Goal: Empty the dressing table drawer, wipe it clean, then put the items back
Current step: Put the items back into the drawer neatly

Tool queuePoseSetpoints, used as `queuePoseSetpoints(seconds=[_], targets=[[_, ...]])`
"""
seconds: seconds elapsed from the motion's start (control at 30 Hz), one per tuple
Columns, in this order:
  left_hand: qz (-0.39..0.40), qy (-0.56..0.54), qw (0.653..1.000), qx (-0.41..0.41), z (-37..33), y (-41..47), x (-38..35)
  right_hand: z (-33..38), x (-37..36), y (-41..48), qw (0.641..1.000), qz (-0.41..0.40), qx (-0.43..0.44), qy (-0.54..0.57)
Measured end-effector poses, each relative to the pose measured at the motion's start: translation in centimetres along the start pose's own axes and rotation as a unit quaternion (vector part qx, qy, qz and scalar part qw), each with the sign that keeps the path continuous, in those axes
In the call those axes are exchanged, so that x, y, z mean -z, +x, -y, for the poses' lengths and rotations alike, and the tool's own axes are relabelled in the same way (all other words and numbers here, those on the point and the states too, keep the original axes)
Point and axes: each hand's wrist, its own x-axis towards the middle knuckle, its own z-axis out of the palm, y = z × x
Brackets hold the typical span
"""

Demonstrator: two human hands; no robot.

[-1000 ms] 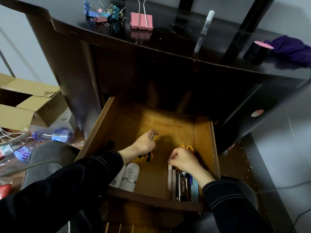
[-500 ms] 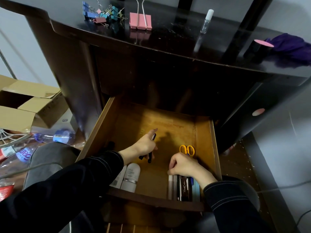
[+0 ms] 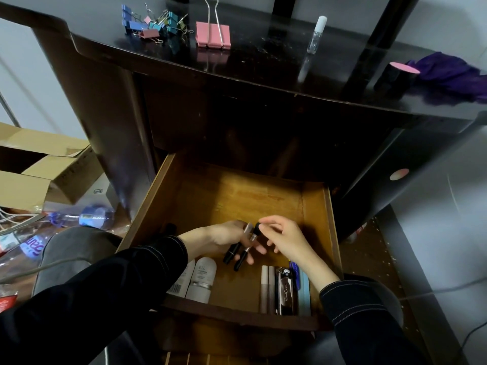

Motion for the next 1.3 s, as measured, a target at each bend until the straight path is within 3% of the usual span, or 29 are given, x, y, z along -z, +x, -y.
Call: queuePoseSetpoints(seconds=[0.27, 0.4, 0.5, 0.63, 1.3], targets=[[0.056, -0.019, 0.998, -0.004, -0.2, -0.5, -0.4, 0.2, 0.3, 0.3, 0.998, -0.011, -0.020, 0.065], [-0.054, -0.083, 0.994, 0.040, 0.0, 0.0, -0.3, -0.1, 0.6, 0.3, 0.996, -0.047, -0.039, 0.070], [-0.149, -0.127, 0.979, 0.064, 0.1, 0.3, 0.4, -0.3, 0.5, 0.3, 0.998, -0.019, -0.054, 0.037], [-0.197, -0.152, 0.966, 0.070, -0.2, 0.2, 0.4, -0.3, 0.0, 0.3, 0.998, 0.032, -0.056, -0.018], [-0.189, -0.147, 0.969, 0.067, -0.1, 0.3, 0.2, -1.8, -1.2, -0.1, 0.954, 0.138, -0.022, -0.266]])
